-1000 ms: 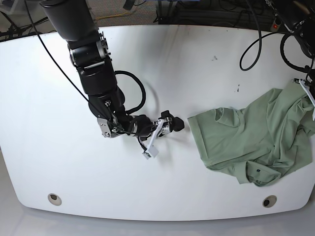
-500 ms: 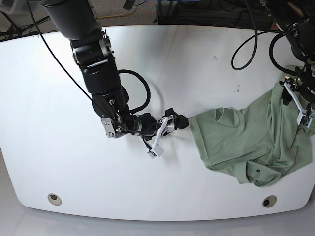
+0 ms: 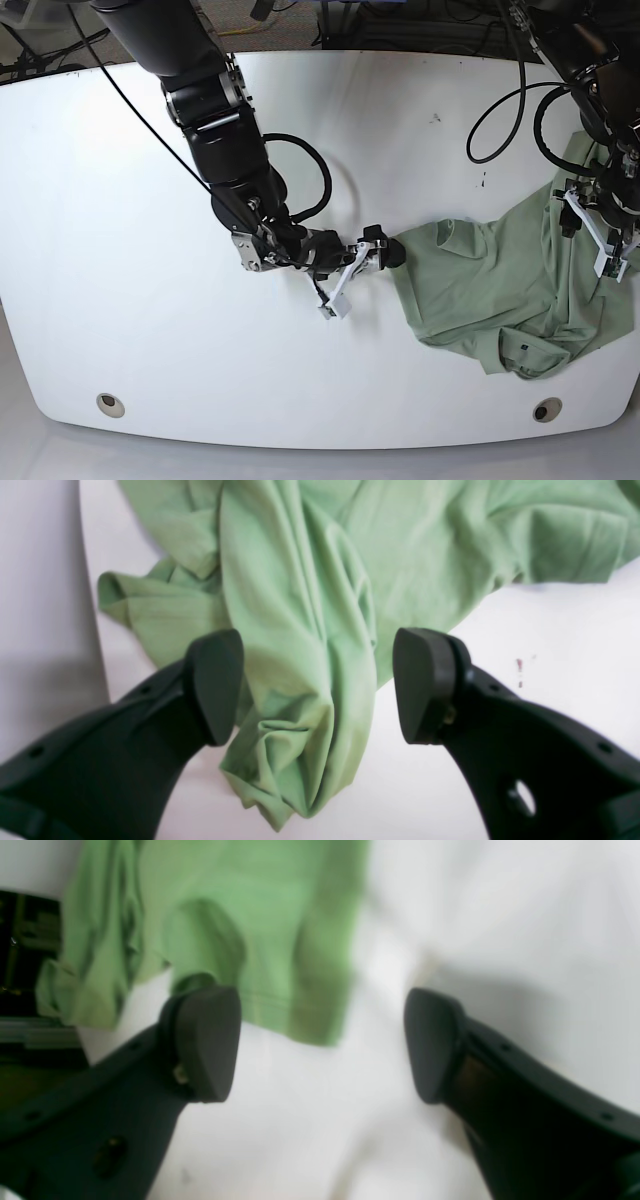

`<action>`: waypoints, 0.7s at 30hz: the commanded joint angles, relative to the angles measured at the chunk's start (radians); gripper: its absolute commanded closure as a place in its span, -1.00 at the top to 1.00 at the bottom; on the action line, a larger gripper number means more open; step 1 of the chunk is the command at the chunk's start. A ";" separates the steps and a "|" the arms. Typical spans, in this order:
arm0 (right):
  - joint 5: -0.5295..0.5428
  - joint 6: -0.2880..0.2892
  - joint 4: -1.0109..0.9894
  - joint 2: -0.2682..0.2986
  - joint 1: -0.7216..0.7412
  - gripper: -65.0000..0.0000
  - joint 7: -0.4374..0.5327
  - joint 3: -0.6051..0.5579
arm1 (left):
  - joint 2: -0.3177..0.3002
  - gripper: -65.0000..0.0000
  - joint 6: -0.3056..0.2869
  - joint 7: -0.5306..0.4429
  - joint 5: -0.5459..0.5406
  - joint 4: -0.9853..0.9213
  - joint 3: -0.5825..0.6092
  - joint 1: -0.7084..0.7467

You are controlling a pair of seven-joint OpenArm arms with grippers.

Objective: Fold the T-shirt properly
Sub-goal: 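Release the shirt with the right gripper and reach toward the shirt, then grasp the shirt edge with the right gripper and spread it out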

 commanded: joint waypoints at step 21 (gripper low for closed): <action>-0.133 -0.083 -0.089 -0.086 0.008 -0.67 0.196 -0.059 | -0.054 0.31 0.001 -0.021 -0.021 0.013 -0.098 0.067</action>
